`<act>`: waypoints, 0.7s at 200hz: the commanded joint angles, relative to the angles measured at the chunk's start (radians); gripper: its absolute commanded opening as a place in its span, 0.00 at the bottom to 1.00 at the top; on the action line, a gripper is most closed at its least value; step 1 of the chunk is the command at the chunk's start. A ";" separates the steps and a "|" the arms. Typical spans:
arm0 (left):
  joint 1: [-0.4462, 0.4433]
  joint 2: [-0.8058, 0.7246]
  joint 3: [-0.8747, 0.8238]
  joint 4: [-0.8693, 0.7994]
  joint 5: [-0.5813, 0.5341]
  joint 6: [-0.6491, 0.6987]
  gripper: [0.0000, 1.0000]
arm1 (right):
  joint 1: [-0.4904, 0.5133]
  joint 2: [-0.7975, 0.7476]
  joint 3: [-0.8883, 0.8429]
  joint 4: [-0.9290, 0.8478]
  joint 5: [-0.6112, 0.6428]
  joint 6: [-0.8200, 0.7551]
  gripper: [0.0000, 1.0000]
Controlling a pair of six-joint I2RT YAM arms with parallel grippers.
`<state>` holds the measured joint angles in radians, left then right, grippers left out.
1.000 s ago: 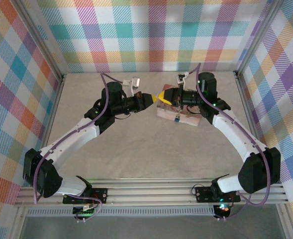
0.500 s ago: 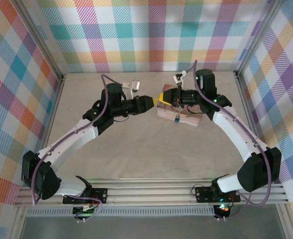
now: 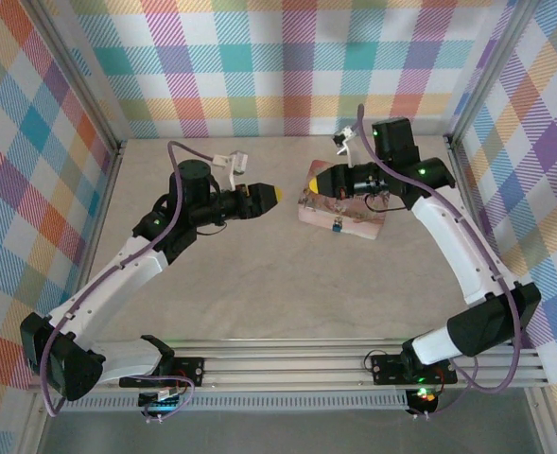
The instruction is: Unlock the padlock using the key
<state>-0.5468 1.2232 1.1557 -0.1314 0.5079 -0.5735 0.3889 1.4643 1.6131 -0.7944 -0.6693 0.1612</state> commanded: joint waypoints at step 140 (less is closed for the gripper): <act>-0.068 0.071 -0.076 0.436 0.151 -0.079 0.46 | 0.008 0.018 0.085 -0.078 -0.294 -0.201 0.00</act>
<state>-0.6083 1.3136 1.0897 0.2234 0.6392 -0.6395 0.3935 1.4979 1.7290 -0.9352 -0.8673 -0.0872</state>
